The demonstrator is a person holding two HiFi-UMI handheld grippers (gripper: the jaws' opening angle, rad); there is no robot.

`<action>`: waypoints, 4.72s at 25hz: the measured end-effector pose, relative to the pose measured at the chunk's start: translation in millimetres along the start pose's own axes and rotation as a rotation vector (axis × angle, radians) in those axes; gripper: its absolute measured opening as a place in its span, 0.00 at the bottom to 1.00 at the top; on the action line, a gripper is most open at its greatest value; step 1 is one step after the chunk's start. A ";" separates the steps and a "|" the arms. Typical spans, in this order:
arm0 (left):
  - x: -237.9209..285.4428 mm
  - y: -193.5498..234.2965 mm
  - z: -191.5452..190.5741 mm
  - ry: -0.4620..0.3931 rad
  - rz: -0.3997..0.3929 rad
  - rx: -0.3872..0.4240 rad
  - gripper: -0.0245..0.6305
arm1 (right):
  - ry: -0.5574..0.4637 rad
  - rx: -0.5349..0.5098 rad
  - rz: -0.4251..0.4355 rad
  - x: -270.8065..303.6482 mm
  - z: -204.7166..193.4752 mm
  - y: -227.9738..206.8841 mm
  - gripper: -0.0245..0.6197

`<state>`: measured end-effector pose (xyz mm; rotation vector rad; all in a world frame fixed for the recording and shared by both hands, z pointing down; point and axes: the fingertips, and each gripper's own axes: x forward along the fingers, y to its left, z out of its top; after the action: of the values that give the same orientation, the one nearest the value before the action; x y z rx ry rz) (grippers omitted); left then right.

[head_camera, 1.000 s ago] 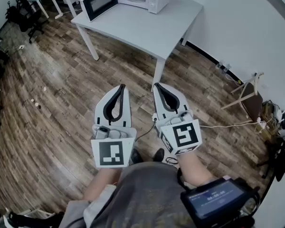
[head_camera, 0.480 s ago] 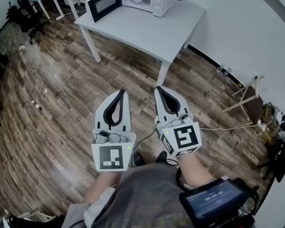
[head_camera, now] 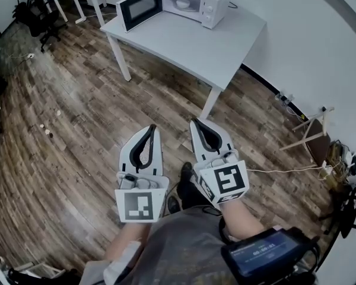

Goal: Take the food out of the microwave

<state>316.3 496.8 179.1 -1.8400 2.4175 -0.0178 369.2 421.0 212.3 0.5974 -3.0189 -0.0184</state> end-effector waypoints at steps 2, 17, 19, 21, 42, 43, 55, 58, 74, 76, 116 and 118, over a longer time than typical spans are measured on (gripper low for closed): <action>10.3 6.5 -6.7 0.008 0.007 0.002 0.05 | 0.002 0.006 0.013 14.8 -4.3 -3.7 0.05; 193.1 79.0 -34.9 0.045 0.040 0.017 0.05 | -0.019 -0.015 0.043 195.0 2.0 -105.0 0.05; 214.1 86.8 -34.6 0.042 0.046 0.023 0.05 | -0.018 -0.013 0.050 213.1 4.0 -117.3 0.05; 232.3 93.9 -33.9 0.033 0.053 0.034 0.05 | -0.017 -0.008 0.056 228.4 4.2 -128.9 0.05; 381.6 198.2 -68.8 0.023 -0.054 -0.007 0.05 | 0.027 0.005 -0.055 401.7 -14.5 -189.6 0.05; 392.8 209.4 -71.0 0.024 -0.070 -0.005 0.05 | 0.028 0.015 -0.073 415.0 -14.8 -193.9 0.05; 492.1 294.8 -94.5 0.011 -0.343 0.006 0.05 | 0.066 0.007 -0.310 541.2 -10.7 -220.9 0.05; 508.5 303.0 -96.3 0.004 -0.399 -0.012 0.05 | 0.080 -0.005 -0.361 554.1 -7.1 -227.3 0.05; 579.5 302.3 -107.0 -0.016 -0.542 -0.013 0.05 | 0.083 -0.014 -0.500 589.2 -10.1 -283.6 0.05; 590.5 301.8 -107.3 -0.010 -0.546 -0.001 0.05 | 0.075 -0.008 -0.509 594.7 -8.9 -295.1 0.05; 813.0 270.2 -210.4 0.157 -0.563 -0.020 0.05 | 0.244 0.081 -0.465 720.9 -111.2 -456.5 0.05; 816.3 269.1 -217.6 0.170 -0.565 -0.034 0.05 | 0.251 0.089 -0.470 725.7 -119.1 -462.1 0.05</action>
<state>-176.3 -227.8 314.8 -2.5609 1.9083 -0.1835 -116.9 -282.5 363.9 1.2028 -2.5850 0.1558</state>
